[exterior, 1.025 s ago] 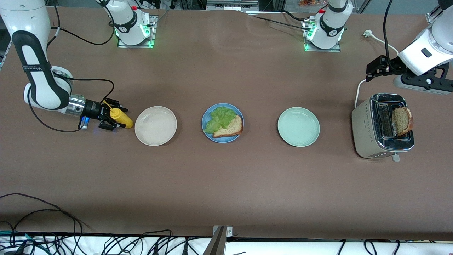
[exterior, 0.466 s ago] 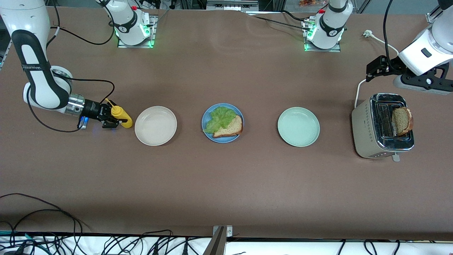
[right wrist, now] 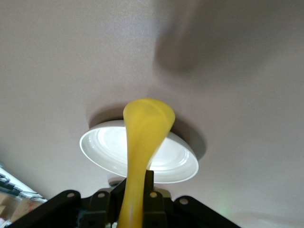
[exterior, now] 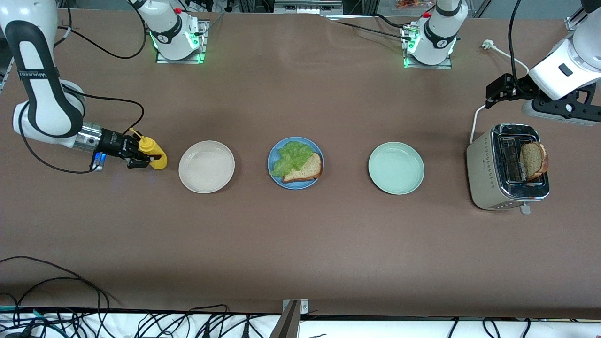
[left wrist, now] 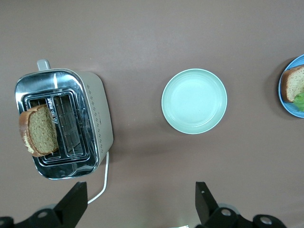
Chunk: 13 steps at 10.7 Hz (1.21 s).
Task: Make sandwich in blue plate with both arms
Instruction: 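Close the right gripper on the mustard bottle and lift it, then carry the mustard bottle with the right gripper toward the blue plate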
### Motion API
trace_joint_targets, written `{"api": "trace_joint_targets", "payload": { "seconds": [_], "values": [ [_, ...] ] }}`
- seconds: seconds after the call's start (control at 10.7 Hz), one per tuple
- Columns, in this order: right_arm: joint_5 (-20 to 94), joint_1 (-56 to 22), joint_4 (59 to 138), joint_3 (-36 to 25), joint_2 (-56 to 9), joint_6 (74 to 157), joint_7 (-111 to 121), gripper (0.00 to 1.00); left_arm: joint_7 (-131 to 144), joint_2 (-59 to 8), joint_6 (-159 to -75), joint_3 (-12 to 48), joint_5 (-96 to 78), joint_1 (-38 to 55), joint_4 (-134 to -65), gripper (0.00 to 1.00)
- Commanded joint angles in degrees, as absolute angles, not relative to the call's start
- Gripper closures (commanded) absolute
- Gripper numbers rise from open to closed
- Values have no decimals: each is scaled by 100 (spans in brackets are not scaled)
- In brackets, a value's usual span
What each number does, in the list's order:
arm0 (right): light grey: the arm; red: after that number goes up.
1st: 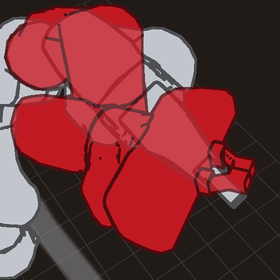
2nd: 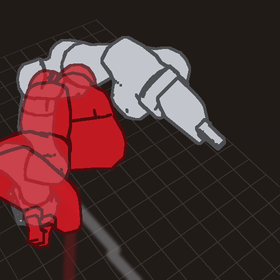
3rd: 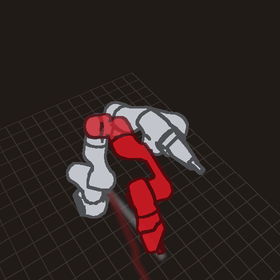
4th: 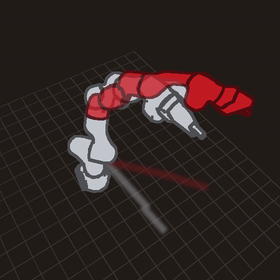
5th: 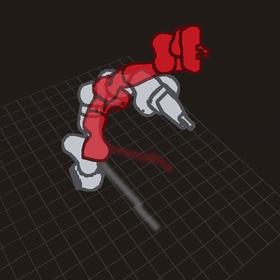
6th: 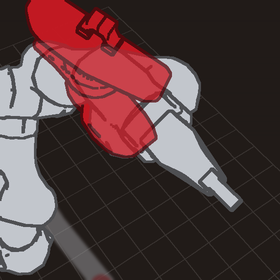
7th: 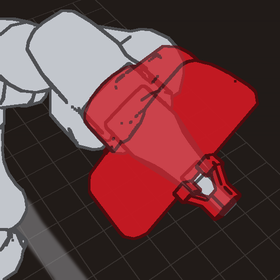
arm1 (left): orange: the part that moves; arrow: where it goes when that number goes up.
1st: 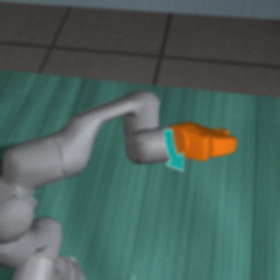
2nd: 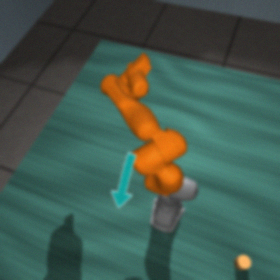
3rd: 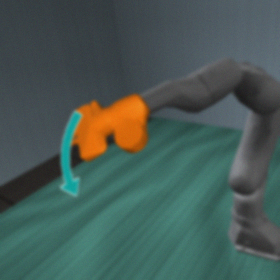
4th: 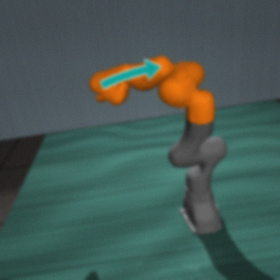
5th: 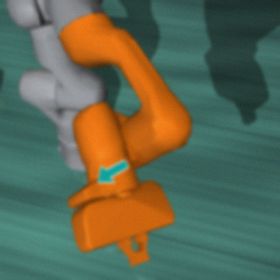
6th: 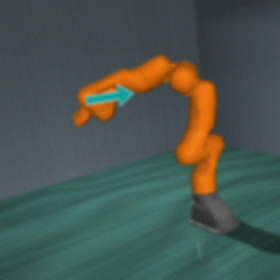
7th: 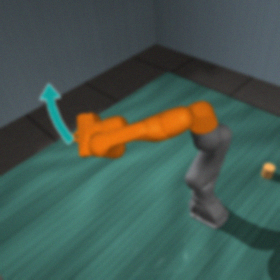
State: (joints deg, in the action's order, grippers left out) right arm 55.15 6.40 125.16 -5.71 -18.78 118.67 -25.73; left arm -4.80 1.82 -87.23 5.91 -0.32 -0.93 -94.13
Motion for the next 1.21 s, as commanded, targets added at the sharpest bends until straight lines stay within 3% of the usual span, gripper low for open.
{"api": "trace_joint_targets", "payload": {
  "seconds": [0.0, 0.65, 1.12],
  "values": [
    [4442, 212, 12358, -554, -1564, 12049, -4073, 100, -510, 167, -8719, 571, -141, -79, -9343, 0],
    [2692, -622, 12076, -378, -1450, 12226, -7141, 100, -510, 158, -8719, 571, -141, -79, -9343, 0],
    [1478, -992, 11594, 0, -1459, 11762, -9479, 100, -510, 167, -8719, 571, -141, -70, -9343, 0]
  ]
}}
